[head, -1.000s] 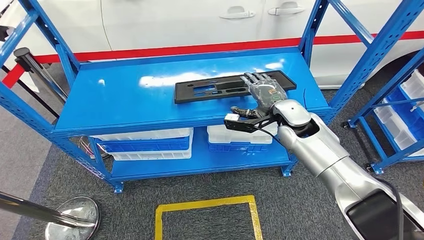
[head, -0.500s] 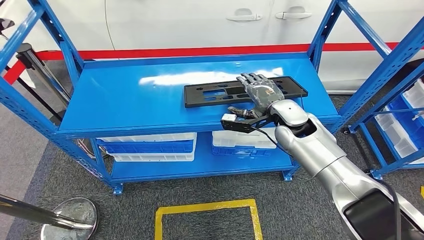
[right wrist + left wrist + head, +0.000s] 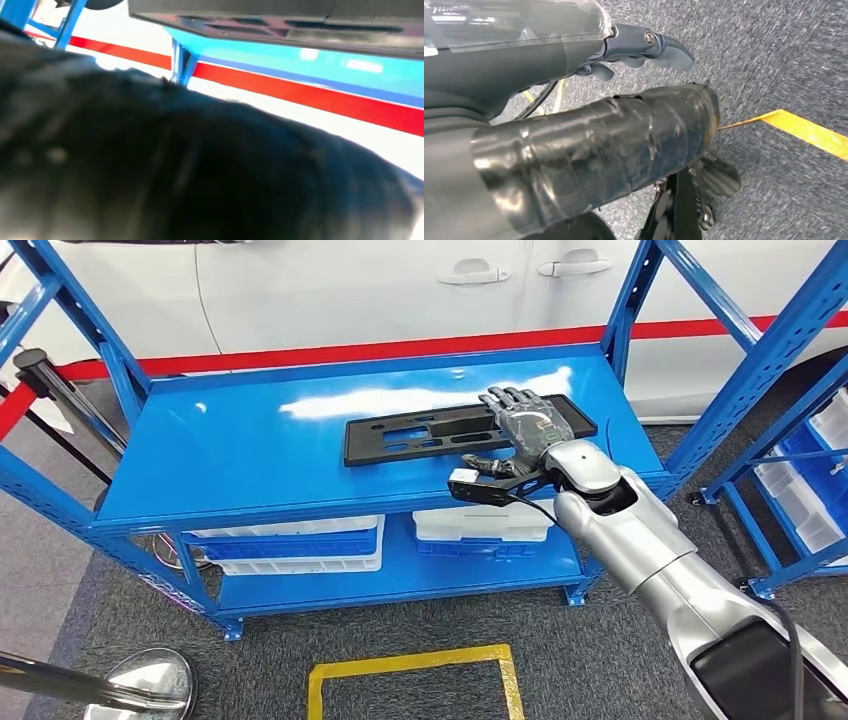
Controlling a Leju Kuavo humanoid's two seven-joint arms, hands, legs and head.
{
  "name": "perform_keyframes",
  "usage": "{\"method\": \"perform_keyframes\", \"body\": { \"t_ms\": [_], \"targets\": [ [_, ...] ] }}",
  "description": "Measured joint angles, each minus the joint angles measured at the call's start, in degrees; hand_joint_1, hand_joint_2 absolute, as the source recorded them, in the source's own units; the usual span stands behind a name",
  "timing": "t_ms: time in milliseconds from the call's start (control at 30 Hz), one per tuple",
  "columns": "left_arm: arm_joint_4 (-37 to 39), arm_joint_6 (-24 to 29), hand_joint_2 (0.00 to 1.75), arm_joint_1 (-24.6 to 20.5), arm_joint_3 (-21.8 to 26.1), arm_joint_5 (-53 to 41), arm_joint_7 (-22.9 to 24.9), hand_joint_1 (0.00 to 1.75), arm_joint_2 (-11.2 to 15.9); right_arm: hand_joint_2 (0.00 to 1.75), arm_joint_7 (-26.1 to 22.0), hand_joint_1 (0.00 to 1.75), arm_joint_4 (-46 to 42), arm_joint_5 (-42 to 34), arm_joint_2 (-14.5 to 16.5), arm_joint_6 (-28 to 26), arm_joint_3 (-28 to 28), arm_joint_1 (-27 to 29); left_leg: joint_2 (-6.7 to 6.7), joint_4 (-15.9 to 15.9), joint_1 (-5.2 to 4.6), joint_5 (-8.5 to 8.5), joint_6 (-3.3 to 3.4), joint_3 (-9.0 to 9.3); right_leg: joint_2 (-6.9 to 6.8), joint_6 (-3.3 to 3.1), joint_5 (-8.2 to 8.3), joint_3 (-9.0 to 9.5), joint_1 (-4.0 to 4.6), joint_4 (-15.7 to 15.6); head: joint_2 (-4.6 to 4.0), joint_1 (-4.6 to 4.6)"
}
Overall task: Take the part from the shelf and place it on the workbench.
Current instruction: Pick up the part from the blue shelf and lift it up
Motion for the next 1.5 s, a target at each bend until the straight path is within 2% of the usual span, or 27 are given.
{"method": "perform_keyframes", "body": {
  "t_ms": [33, 67, 133, 200, 300, 367, 467, 500, 533, 567, 600, 667, 700, 767, 833, 867, 900, 967, 1000, 1033, 1067, 1133, 1200, 1267, 1367, 1433, 1500],
  "targets": [
    [0.0, 0.0, 0.0, 0.03, 0.01, 0.01, 0.0, 0.0, 0.0, 0.0, 0.0, 0.0, 0.08, 0.0, 0.01, 0.0, 0.0, 0.07, 0.0, -0.7, 0.0, 1.41, 0.03, -0.13, 0.0, 0.03, -0.19, 0.24, 0.01, 0.02, 0.0, -0.01],
    [0.0, 0.0, 0.0, 0.06, 0.01, 0.01, 0.0, 0.0, 0.0, 0.0, 0.0, 0.0, 0.14, 0.0, 0.01, -0.01, 0.0, 0.09, 0.0, -3.4, 0.0, 3.63, 0.15, 0.78, 0.0, 0.09, -0.42, 0.57, 0.01, 0.03, 0.0, 0.0],
    [0.0, 0.0, 0.0, 0.11, 0.01, 0.01, 0.0, 0.0, 0.0, 0.0, 0.0, 0.0, 0.19, 0.0, 0.01, -0.03, 0.0, 0.02, -0.01, -11.42, -0.13, 7.71, 0.65, 4.24, 0.03, 0.4, -0.96, 1.22, 0.12, 0.09, -0.01, 0.01],
    [0.0, 0.0, 0.0, 0.04, 0.0, 0.01, 0.0, 0.0, 0.0, 0.0, 0.0, 0.0, 0.22, 0.0, 0.01, -0.07, 0.0, -0.05, -0.03, -15.8, -0.39, 8.79, 1.2, 6.33, 0.08, 0.88, -1.3, 1.44, 0.28, 0.11, -0.01, 0.02],
    [0.0, 0.0, 0.0, -0.08, 0.0, 0.01, 0.0, 0.0, -0.01, 0.0, 0.0, 0.0, 0.25, 0.0, 0.01, -0.11, 0.0, -0.1, -0.04, -16.53, -0.3, 8.51, 1.98, 6.84, 0.05, 1.68, -1.56, 1.6, 0.32, -0.02, -0.01, 0.04],
    [0.0, 0.0, 0.0, -0.03, 0.01, 0.01, 0.0, 0.0, -0.04, 0.0, 0.0, 0.0, 0.25, 0.0, -0.03, -0.13, 0.0, -0.28, 0.11, -17.22, 0.04, 8.61, 2.69, 7.47, 0.03, 2.08, -3.26, 0.53, 0.34, 2.67, 0.0, 0.06],
    [0.0, -0.02, 0.0, -0.03, 0.01, 0.01, 0.0, 0.0, -0.07, 0.0, 0.0, 0.0, 0.38, 0.0, -0.07, -0.13, 0.0, -0.08, 0.17, -17.36, 0.06, 8.36, 3.32, 7.8, 0.04, 2.49, -7.61, -5.3, 0.07, 13.33, -0.01, 0.07],
    [0.0, -0.04, 0.0, -0.04, 0.01, 0.01, 0.0, 0.0, -0.06, 0.0, 0.0, 0.0, 0.46, 0.0, -0.08, -0.13, 0.0, 0.12, 0.12, -17.28, 0.05, 8.21, 3.38, 7.85, 0.03, 2.63, -7.82, -6.89, -0.07, 15.64, -0.01, 0.07],
    [0.0, -0.09, 0.0, -0.04, 0.01, 0.02, 0.0, 0.0, -0.06, 0.0, 0.0, 0.0, 0.54, 0.0, -0.09, -0.13, 0.0, 0.26, 0.06, -17.13, 0.05, 8.02, 3.35, 7.93, 0.01, 2.73, -6.94, -7.54, -0.19, 15.97, -0.01, 0.07],
    [0.0, -0.13, 0.0, 0.0, 0.01, 0.02, 0.0, 0.0, -0.06, 0.0, -0.02, 0.0, 0.58, 0.0, -0.1, -0.14, 0.0, 0.31, 0.0, -16.92, 0.05, 7.76, 3.24, 8.05, -0.01, 2.76, -5.0, -7.03, -0.32, 13.99, -0.01, 0.07],
    [0.0, -0.16, 0.0, 0.05, 0.02, 0.03, 0.0, 0.0, -0.07, 0.0, -0.04, 0.0, 0.6, 0.0, -0.1, -0.15, 0.0, 0.3, -0.03, -16.64, 0.06, 7.43, 3.08, 8.2, -0.04, 2.73, -2.49, -5.68, -0.43, 10.44, -0.01, 0.08],
    [0.0, -0.19, 0.0, 0.08, 0.02, 0.04, -0.01, 0.0, -0.09, 0.0, -0.09, 0.0, 0.62, 0.0, -0.09, -0.19, 0.0, 0.2, -0.08, -16.02, -0.05, 6.78, 2.58, 8.26, -0.04, 2.52, 0.5, -2.86, -0.39, 3.74, 0.0, 0.07],
    [0.0, -0.2, 0.0, 0.04, 0.02, 0.04, -0.03, 0.0, -0.1, 0.0, -0.11, 0.0, 0.63, 0.0, -0.09, -0.22, 0.0, 0.22, -0.09, -15.83, -0.12, 6.57, 2.29, 8.2, -0.02, 2.39, 0.9, -2.13, -0.26, 1.94, 0.0, 0.07],
    [0.0, -0.2, 0.0, -0.04, 0.02, 0.05, -0.06, 0.0, -0.11, 0.0, -0.15, 0.0, 0.66, 0.0, -0.08, -0.27, 0.0, 0.32, -0.1, -15.81, -0.22, 6.43, 1.73, 8.15, 0.06, 2.04, 0.61, -1.89, 0.01, 1.12, 0.0, 0.04],
    [0.0, -0.2, 0.0, -0.08, 0.02, 0.05, -0.08, 0.0, -0.1, 0.0, -0.14, 0.0, 0.67, 0.0, -0.09, -0.31, 0.0, 0.33, -0.04, -15.47, -0.1, 5.94, 1.2, 8.05, 0.06, 1.39, 0.67, -1.56, -0.2, 0.76, 0.0, 0.03],
    [0.0, -0.2, 0.0, -0.06, 0.02, 0.05, -0.09, 0.0, -0.11, 0.0, -0.13, 0.0, 0.68, 0.0, -0.09, -0.33, 0.0, 0.28, -0.01, -14.15, -0.02, 5.09, 0.91, 7.52, 0.05, 0.97, 0.69, -1.31, -0.31, 0.53, 0.0, 0.02],
    [0.0, -0.2, 0.0, -0.04, 0.02, 0.05, -0.09, 0.0, -0.13, 0.0, -0.14, 0.0, 0.68, 0.0, -0.08, -0.37, 0.0, 0.25, 0.02, -11.59, 0.07, 3.72, 0.65, 6.33, 0.03, 0.59, 0.66, -1.06, -0.39, 0.34, 0.0, 0.01],
    [0.0, -0.19, 0.0, 0.02, 0.02, 0.05, -0.09, 0.0, -0.14, 0.0, -0.2, 0.0, 0.69, 0.0, -0.02, -0.4, 0.0, 0.39, 0.03, -4.18, 0.15, 0.62, 0.26, 2.57, 0.02, 0.09, 0.42, -0.78, -0.24, 0.32, -0.01, -0.02],
    [0.0, -0.19, 0.0, 0.01, 0.02, 0.05, -0.08, 0.0, -0.14, 0.0, -0.23, 0.0, 0.71, 0.0, 0.01, -0.41, 0.0, 0.57, 0.03, -1.22, 0.17, -0.13, 0.16, 0.83, 0.02, 0.01, 0.29, -0.67, -0.17, 0.34, -0.01, -0.01],
    [0.0, -0.18, 0.0, 0.02, 0.02, 0.05, -0.08, 0.0, -0.13, 0.0, -0.24, 0.0, 0.73, 0.0, 0.02, -0.41, 0.0, 0.75, 0.03, -0.07, 0.17, 0.17, 0.13, -0.07, 0.03, -0.01, 0.16, -0.55, -0.11, 0.36, -0.01, -0.01],
    [0.0, -0.17, 0.0, 0.05, 0.02, 0.05, -0.07, 0.0, -0.13, 0.0, -0.25, 0.0, 0.74, 0.0, 0.03, -0.41, 0.0, 0.87, 0.03, -1.05, 0.17, 1.53, 0.19, 0.08, 0.05, 0.03, 0.0, -0.38, -0.09, 0.4, 0.0, -0.01],
    [0.0, -0.17, 0.0, 0.09, 0.02, 0.08, -0.04, 0.0, -0.12, 0.0, -0.27, 0.0, 0.76, 0.0, 0.12, -0.43, 0.0, 0.93, 0.03, -8.39, 0.15, 5.88, 0.58, 3.18, 0.11, 0.26, -0.43, 0.11, -0.07, 0.47, 0.0, -0.01],
    [0.0, -0.17, 0.0, 0.06, 0.02, 0.12, -0.01, 0.0, -0.1, 0.0, -0.33, 0.0, 0.89, -0.01, 0.24, -0.48, 0.0, 0.89, 0.01, -14.68, -0.1, 8.1, 1.04, 6.18, 0.17, 0.67, -0.79, 0.33, 0.1, 0.56, -0.01, -0.01],
    [0.0, -0.13, 0.0, 0.0, 0.02, 0.16, 0.01, 0.0, -0.09, 0.0, -0.45, 0.0, 1.14, -0.04, 0.34, -0.55, 0.0, 0.95, -0.06, -15.91, -0.4, 7.82, 1.35, 6.83, 0.19, 1.18, -0.84, 0.32, 0.18, 0.43, -0.01, 0.02],
    [0.0, -0.03, 0.0, 0.02, 0.03, 0.19, 0.15, 0.0, -0.1, 0.0, -0.67, 0.0, 1.49, -0.09, 0.46, -0.69, 0.0, 0.92, -0.02, -16.86, -0.06, 8.0, 2.15, 7.56, 0.14, 2.03, -1.68, 0.11, 0.17, 1.3, 0.0, 0.07],
    [0.0, 0.0, 0.0, 0.08, 0.04, 0.19, 0.29, 0.0, -0.11, 0.0, -0.76, 0.0, 1.72, -0.1, 0.47, -0.79, 0.0, 0.96, 0.1, -17.34, 0.11, 8.01, 2.76, 8.07, 0.12, 2.37, -4.22, -2.44, 0.01, 6.45, 0.0, 0.12],
    [0.0, 0.0, 0.0, 0.02, 0.03, 0.2, 0.34, 0.0, -0.1, 0.0, -0.86, 0.0, 2.05, -0.11, 0.47, -0.84, 0.0, 1.42, 0.07, -17.26, 0.1, 7.79, 3.13, 8.19, 0.11, 2.62, -6.52, -6.5, -0.15, 13.5, 0.0, 0.13]
  ]
}}
